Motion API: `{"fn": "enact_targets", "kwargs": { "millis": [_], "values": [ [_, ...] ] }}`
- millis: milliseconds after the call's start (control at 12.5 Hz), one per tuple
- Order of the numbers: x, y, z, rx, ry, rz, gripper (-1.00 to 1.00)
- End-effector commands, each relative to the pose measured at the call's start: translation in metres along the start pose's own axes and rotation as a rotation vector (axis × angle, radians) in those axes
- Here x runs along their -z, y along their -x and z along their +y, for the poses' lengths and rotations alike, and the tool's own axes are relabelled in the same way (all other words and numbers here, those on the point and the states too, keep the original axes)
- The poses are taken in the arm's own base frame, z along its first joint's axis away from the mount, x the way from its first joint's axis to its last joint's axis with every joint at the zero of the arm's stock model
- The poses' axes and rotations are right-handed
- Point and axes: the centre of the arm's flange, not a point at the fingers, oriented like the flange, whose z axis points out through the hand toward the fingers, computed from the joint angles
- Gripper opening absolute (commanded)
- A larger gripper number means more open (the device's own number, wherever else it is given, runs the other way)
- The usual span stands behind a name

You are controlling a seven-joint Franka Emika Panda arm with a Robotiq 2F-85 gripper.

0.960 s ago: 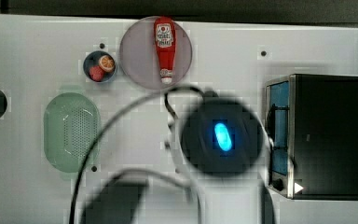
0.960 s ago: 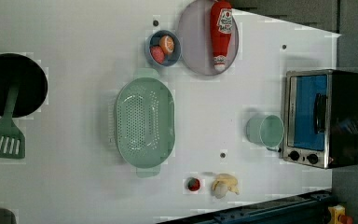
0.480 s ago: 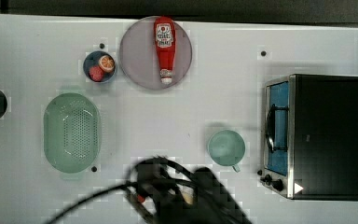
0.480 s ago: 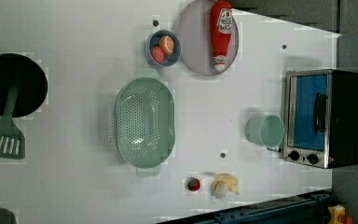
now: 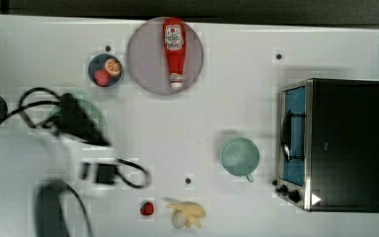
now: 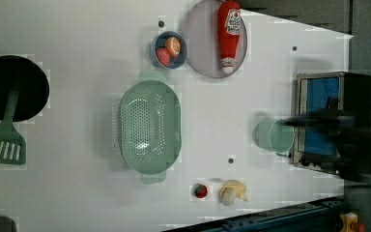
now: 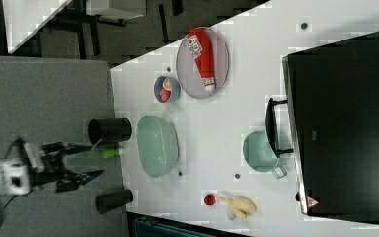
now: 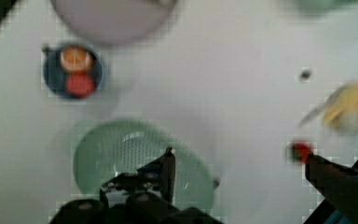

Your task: Drag strainer left to right.

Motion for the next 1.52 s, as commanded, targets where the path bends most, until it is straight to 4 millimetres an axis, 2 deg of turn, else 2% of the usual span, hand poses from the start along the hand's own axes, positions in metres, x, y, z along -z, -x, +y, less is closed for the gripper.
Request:
{"fn": "enact_targets", "kwargs": {
  "millis": [80, 320, 560, 800, 1280, 1520],
  "values": [
    [-0.039, 0.061, -0.022, -0.248, 0.007, -0.027, 1.00],
    [-0.104, 0.096, -0.056, -0.414, 0.009, -0.073, 1.00],
    [-0.172, 0.102, -0.073, -0.488, 0.046, -0.064, 1.00],
    [-0.231, 0.102, -0.088, -0.519, 0.032, -0.092, 1.00],
    [-0.319, 0.095, -0.094, -0.560, 0.031, -0.129, 1.00],
    [-0.350, 0.084, -0.093, -0.575, 0.021, -0.116, 1.00]
  ]
}}
